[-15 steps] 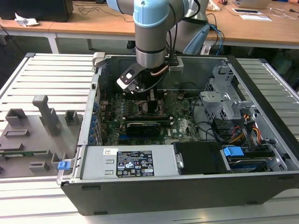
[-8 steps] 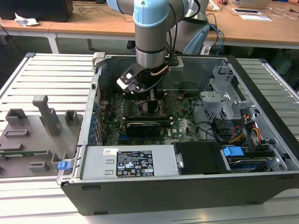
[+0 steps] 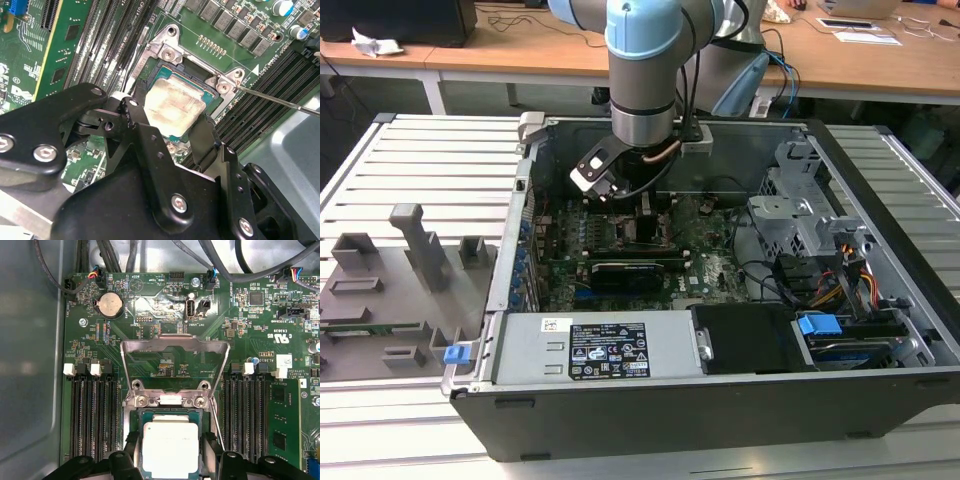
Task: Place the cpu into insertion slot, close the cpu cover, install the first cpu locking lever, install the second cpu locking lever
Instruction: 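Place the cpu into insertion slot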
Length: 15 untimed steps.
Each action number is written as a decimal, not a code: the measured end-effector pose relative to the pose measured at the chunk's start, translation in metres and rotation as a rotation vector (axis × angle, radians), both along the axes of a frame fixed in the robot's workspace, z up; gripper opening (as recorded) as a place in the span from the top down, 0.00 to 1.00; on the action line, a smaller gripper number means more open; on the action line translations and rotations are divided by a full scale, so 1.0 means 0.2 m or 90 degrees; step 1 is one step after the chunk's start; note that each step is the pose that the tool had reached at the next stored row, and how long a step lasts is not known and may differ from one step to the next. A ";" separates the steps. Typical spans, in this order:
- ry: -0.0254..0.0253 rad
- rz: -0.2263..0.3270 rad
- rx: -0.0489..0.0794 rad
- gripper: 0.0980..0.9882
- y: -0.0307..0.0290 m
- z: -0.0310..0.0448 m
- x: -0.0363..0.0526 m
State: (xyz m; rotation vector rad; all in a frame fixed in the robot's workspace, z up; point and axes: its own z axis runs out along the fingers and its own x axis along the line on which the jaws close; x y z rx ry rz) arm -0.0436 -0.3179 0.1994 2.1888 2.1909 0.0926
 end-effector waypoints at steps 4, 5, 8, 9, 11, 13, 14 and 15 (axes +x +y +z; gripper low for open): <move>0.0001 0.000 0.000 0.43 0.000 0.009 0.000; 0.0002 0.000 0.000 0.43 0.000 0.014 0.001; 0.0031 0.000 0.000 0.44 0.000 0.037 0.006; 0.0046 0.000 0.000 0.52 0.000 0.043 0.008; 0.0072 0.000 0.000 0.59 0.000 0.049 0.012; 0.0109 0.000 0.000 0.66 0.000 0.055 0.018; 0.0123 0.000 0.000 0.72 0.000 0.058 0.020; 0.0135 0.000 0.000 0.86 0.000 0.061 0.021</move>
